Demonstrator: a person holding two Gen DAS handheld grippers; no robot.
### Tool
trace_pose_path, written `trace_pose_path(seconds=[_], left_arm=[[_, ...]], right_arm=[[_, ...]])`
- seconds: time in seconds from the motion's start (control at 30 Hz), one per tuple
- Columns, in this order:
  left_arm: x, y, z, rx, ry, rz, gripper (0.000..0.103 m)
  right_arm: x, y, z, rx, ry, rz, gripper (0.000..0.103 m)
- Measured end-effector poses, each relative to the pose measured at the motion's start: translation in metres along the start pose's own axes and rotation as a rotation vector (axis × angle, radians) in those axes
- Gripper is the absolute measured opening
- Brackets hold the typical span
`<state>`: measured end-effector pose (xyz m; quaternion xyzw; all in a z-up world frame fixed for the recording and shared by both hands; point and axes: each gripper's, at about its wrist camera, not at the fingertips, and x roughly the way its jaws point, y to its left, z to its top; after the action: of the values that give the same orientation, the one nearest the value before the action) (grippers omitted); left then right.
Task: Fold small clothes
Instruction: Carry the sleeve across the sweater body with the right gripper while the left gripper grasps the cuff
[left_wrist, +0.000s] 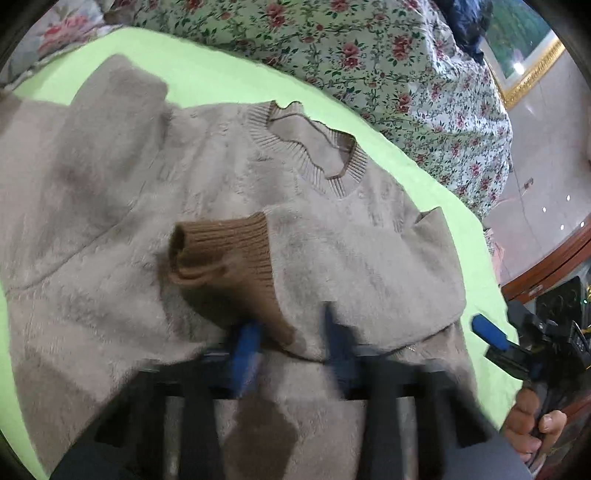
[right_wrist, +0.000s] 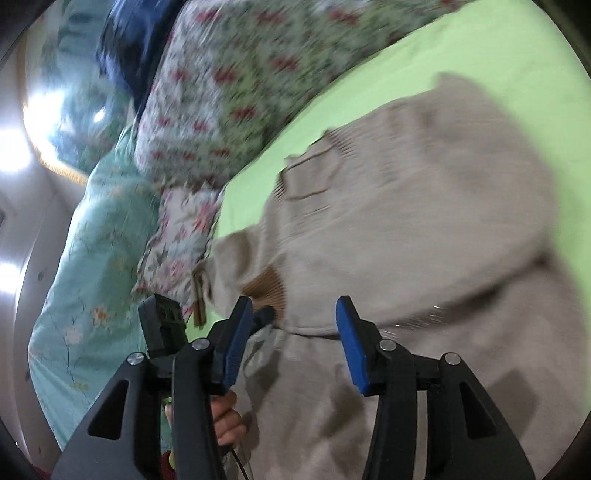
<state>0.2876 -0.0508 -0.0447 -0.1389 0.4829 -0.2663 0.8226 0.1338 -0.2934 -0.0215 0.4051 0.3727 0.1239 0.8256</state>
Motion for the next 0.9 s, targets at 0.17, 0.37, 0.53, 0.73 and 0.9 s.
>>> trace_pose_path(seconds=[0.17,0.37,0.53,0.73,0.9], left_arm=[[-0.038,0.000,-0.004,0.040,-0.121,0.055,0.004],[-0.051,0.032,-0.024,-0.010,-0.107,0.032,0.005],[-0.031,0.038,-0.025,-0.054,-0.027,0.020,0.028],[-0.044,0.046,-0.017,-0.070,-0.132,0.027,0.006],[-0.060,0.056,-0.021,-0.067,-0.191,0.120,0.005]], right_arm=[[-0.036,-0.013,0.002,0.016,-0.074,-0.033,0.049],[-0.066,-0.038,0.014,0.013,-0.136,-0.145,0.049],[-0.062,-0.057,0.038,-0.003,-0.156,-0.254,0.050],[-0.051,-0.080,0.078,0.028,-0.160,-0.305,0.051],[-0.027,-0.086,0.100,-0.003,-0.119,-0.324,0.063]])
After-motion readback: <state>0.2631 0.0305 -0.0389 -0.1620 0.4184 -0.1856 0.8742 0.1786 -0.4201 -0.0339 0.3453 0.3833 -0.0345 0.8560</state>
